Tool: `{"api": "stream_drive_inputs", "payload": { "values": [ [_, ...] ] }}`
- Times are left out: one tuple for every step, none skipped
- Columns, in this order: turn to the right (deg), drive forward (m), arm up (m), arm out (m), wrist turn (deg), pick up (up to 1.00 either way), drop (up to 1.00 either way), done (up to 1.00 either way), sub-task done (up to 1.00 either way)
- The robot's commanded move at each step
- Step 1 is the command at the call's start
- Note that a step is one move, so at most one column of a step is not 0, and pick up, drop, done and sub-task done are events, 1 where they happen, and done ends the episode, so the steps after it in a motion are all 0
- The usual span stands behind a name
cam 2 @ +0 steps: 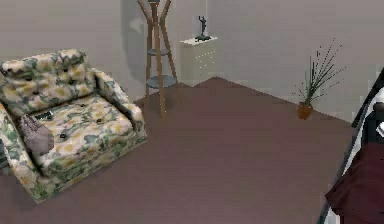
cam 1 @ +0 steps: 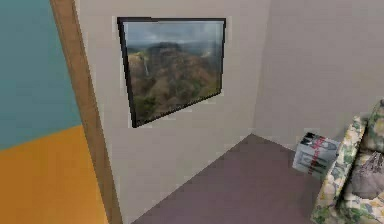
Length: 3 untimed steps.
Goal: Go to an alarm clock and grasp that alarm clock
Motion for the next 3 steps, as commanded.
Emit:
{"api": "stream_drive_inputs", "payload": {
  "values": [
    [21.0, 0.0, 0.0, 0.0, 0.0, 0.0, 0.0, 0.0, 0.0],
    [0.0, 0.05, 0.0, 0.0, 0.0, 0.0, 0.0, 0.0, 0.0],
    [45.0, 0.0, 0.0, 0.0, 0.0, 0.0, 0.0, 0.0, 0.0]
  ]
}}
